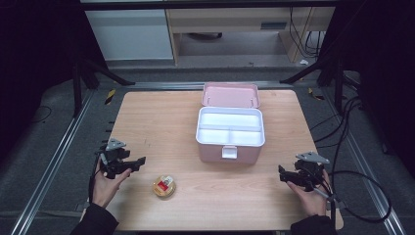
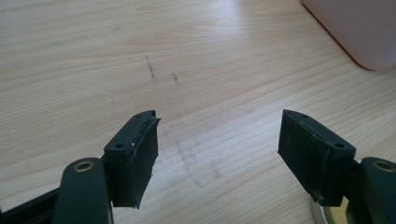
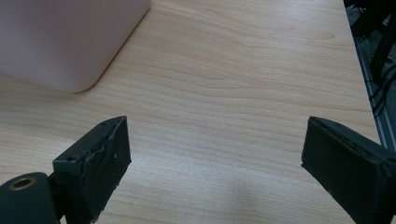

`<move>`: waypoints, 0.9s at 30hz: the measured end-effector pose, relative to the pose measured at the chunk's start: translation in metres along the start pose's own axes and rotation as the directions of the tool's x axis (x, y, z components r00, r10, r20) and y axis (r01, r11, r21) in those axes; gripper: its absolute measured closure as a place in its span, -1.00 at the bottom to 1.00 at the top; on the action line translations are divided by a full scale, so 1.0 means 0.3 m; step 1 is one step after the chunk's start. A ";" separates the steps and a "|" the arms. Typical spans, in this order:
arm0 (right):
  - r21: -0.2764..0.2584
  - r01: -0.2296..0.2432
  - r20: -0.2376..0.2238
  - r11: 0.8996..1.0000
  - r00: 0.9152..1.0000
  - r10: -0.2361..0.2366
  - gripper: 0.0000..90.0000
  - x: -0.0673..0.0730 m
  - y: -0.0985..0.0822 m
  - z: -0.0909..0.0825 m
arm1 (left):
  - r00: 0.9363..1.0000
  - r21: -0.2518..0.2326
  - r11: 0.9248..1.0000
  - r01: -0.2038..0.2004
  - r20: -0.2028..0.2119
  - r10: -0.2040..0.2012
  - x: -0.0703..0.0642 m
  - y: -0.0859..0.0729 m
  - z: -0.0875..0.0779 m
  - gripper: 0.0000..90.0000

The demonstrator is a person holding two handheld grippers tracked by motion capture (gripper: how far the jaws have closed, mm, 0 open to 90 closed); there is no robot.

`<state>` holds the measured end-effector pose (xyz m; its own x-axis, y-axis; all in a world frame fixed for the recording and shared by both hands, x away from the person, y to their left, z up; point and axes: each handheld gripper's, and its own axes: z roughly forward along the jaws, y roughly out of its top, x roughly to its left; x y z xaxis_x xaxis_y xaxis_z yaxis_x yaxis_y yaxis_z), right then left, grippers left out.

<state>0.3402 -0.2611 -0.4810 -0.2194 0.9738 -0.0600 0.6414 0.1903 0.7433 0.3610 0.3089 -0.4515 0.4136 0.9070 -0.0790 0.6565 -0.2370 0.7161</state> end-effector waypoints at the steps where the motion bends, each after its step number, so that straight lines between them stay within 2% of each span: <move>1: -0.003 0.001 -0.006 1.000 1.000 -0.001 -0.81 0.003 0.000 -0.001 | 1.000 -0.001 1.000 0.001 0.009 -0.001 -0.005 0.002 -0.001 -0.37; 6: 0.000 0.010 -0.018 1.000 1.000 -0.010 -0.81 0.019 0.005 -0.004 | 0.999 0.011 1.000 -0.007 0.047 0.006 -0.029 0.002 -0.006 -0.37; 10: 0.003 0.026 -0.020 1.000 0.999 -0.026 -0.82 0.028 0.009 -0.003 | 0.996 0.036 0.997 -0.062 0.071 0.059 -0.058 0.007 -0.013 -0.40; 13: 0.016 0.028 -0.026 0.999 0.999 -0.028 -0.83 0.031 0.006 0.000 | 0.990 0.055 0.993 -0.105 0.102 0.099 -0.085 0.016 -0.019 -0.45; 15: 0.023 0.035 -0.023 0.999 0.999 -0.035 -0.82 0.030 0.002 0.002 | 0.985 0.082 0.987 -0.137 0.118 0.127 -0.109 0.018 -0.018 -0.48; 20: 0.030 0.027 -0.028 0.999 0.999 -0.026 -0.83 0.020 0.002 0.005 | 0.967 0.138 0.966 -0.220 0.157 0.198 -0.169 0.009 -0.017 -0.53; 24: 0.036 0.031 -0.029 0.999 0.999 -0.030 -0.83 0.021 0.002 0.007 | 0.956 0.176 0.948 -0.266 0.178 0.235 -0.212 -0.004 -0.013 -0.57; 27: 0.044 0.042 -0.035 0.998 0.999 -0.040 -0.83 0.025 0.002 0.011 | 0.948 0.186 0.940 -0.285 0.197 0.248 -0.237 -0.002 -0.010 -0.58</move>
<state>0.3414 -0.2532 -0.4831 -0.2706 0.9604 -0.0666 0.6631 0.2361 0.7103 0.3292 0.2456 -0.4442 0.6795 0.7329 -0.0339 0.6171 -0.5459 0.5667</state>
